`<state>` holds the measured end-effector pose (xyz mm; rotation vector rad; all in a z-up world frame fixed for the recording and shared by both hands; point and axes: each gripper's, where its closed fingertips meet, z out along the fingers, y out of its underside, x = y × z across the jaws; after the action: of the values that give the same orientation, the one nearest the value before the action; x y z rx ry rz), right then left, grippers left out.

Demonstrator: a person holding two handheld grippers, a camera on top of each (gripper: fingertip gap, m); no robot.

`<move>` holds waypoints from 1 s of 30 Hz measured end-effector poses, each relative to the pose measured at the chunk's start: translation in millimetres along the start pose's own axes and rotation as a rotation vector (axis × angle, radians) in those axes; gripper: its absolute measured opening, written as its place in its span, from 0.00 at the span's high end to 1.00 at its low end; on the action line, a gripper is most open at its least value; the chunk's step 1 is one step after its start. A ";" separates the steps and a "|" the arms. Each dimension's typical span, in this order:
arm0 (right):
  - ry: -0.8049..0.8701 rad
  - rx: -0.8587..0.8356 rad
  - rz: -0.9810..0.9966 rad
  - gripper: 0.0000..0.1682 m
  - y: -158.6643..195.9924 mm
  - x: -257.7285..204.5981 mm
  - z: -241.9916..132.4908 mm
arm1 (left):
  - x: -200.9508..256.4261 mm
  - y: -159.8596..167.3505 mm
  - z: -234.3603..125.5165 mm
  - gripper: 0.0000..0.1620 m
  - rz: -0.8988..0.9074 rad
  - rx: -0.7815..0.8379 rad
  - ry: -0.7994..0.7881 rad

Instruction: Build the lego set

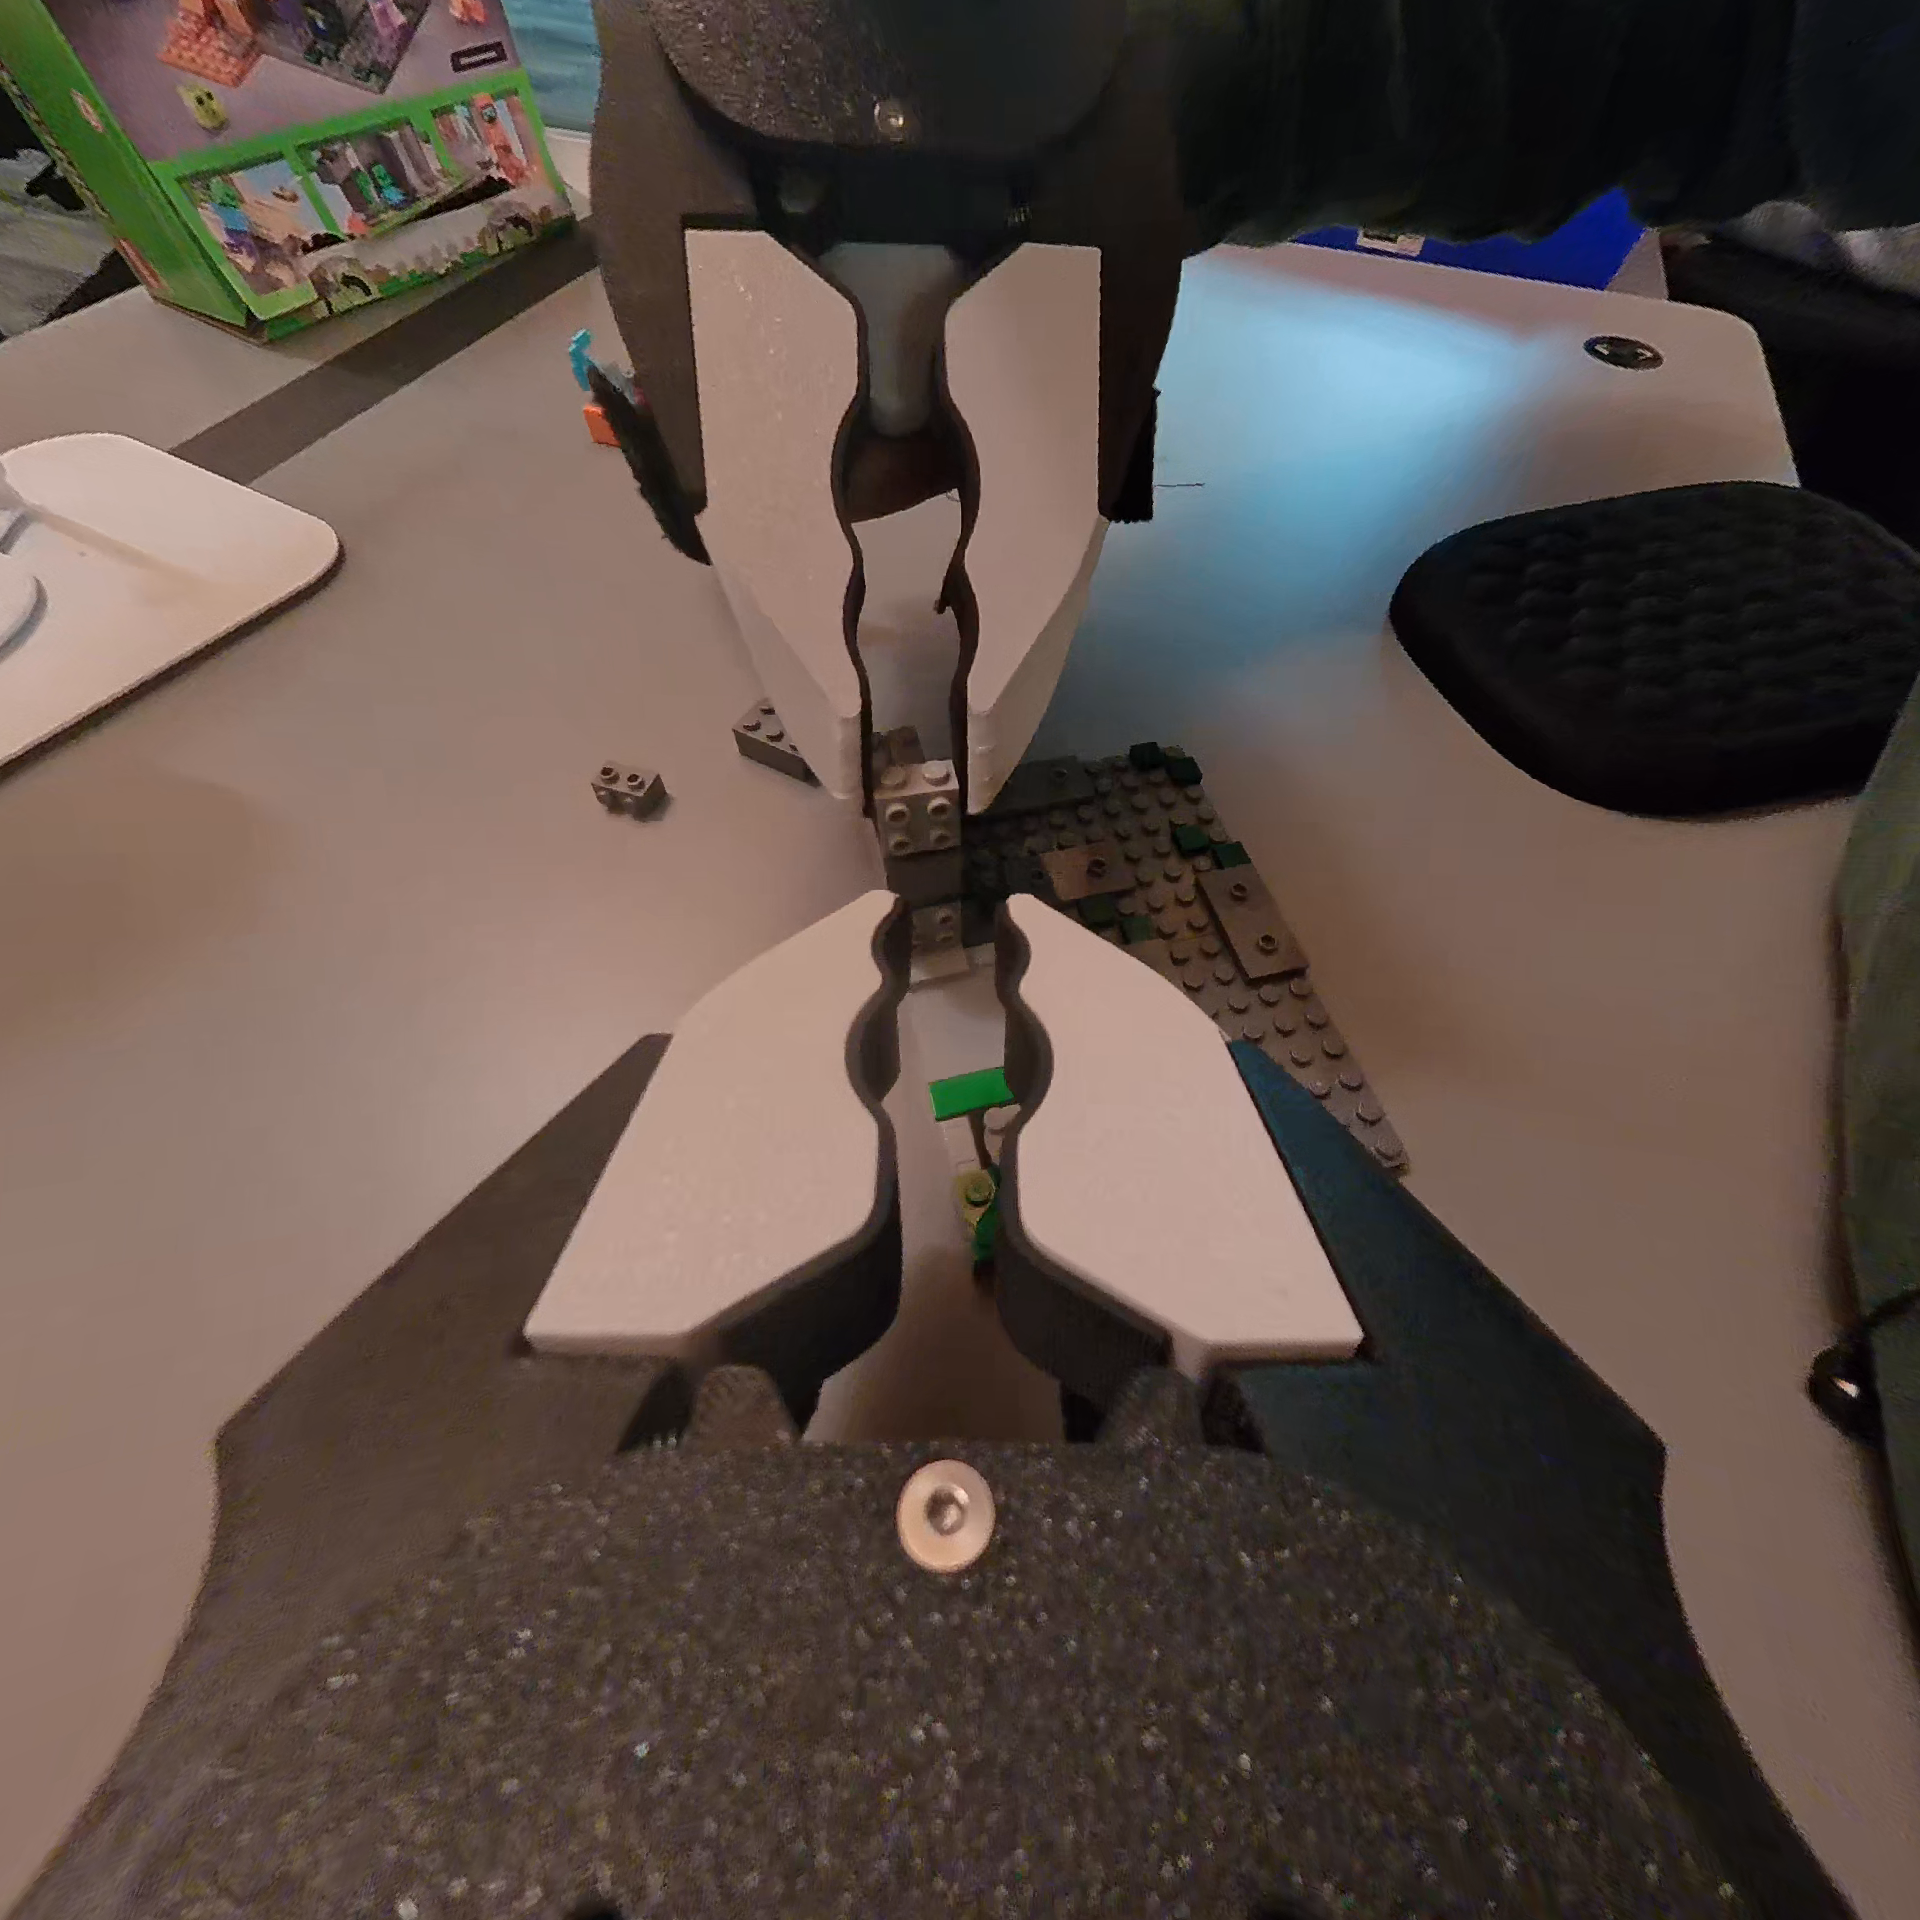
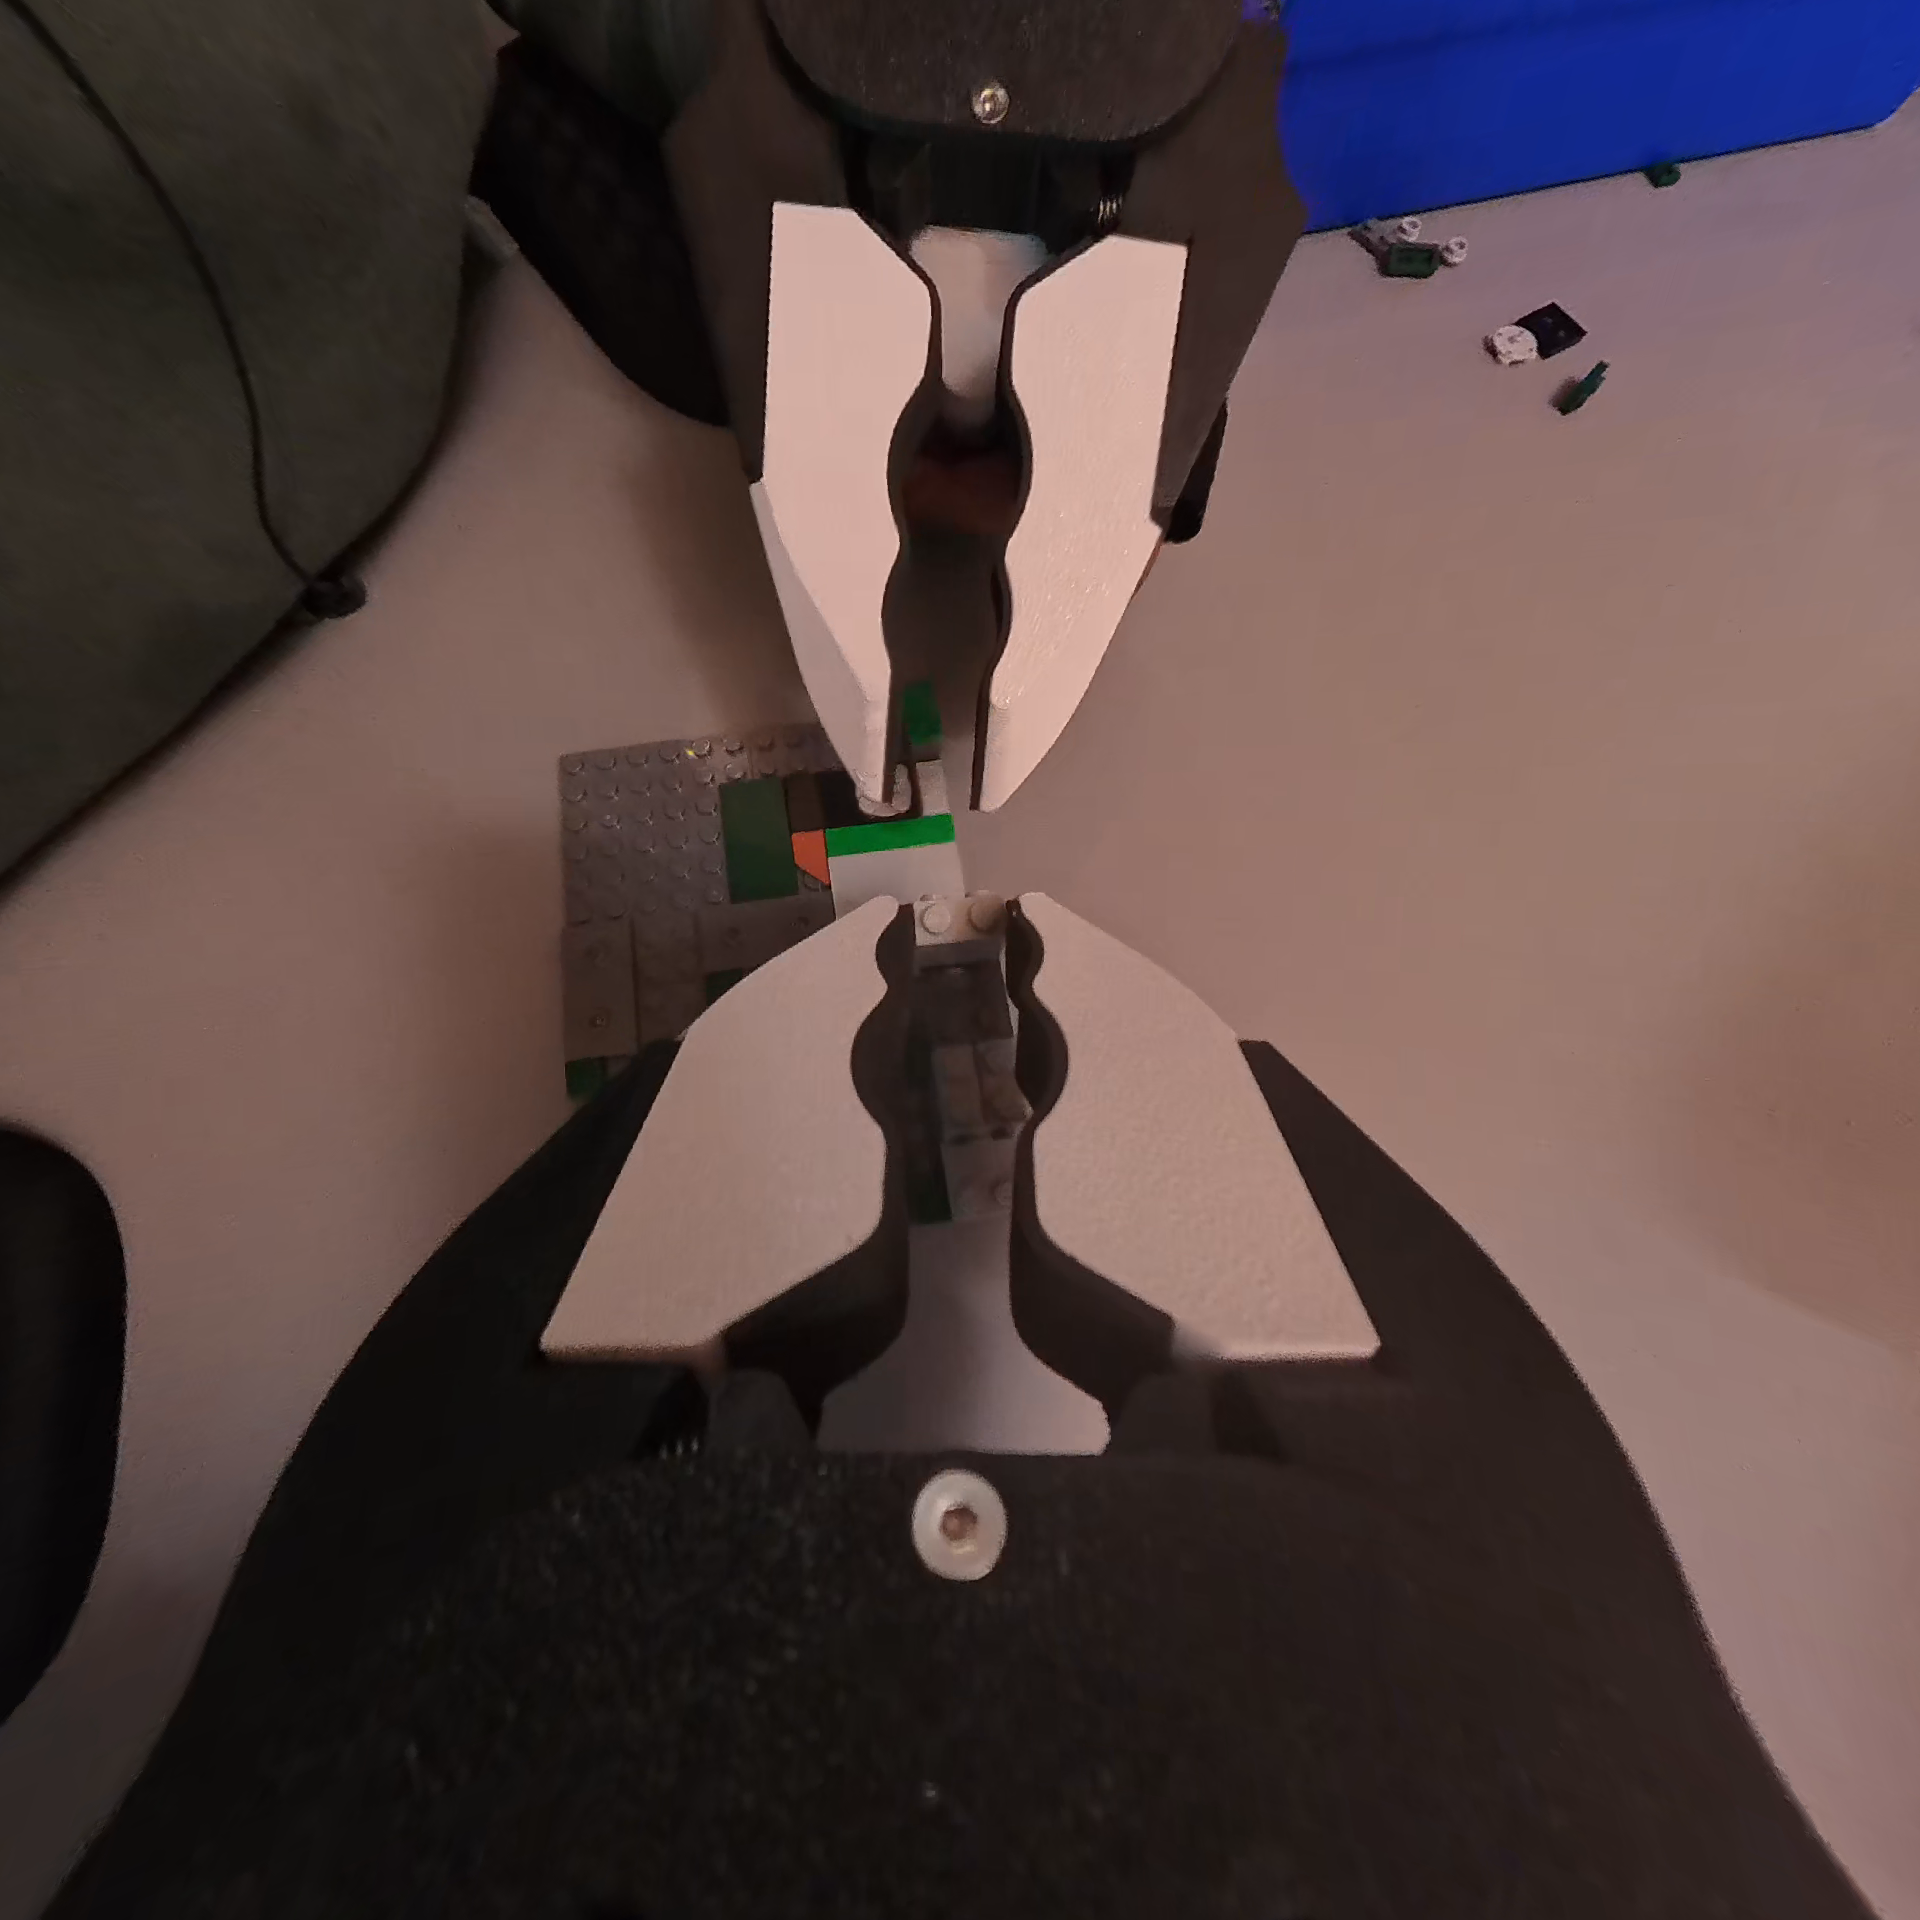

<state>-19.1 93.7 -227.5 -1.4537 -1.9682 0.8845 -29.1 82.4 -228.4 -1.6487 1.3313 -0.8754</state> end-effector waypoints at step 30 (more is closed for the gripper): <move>-0.071 -0.066 -0.052 0.90 -1.1 -0.4 1.9 | 1.8 4.2 6.0 0.91 -0.001 -0.017 0.010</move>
<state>-21.1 92.7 -227.9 -1.4180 -2.0955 0.8668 -25.0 81.2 -234.6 -1.6605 1.3484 -0.8760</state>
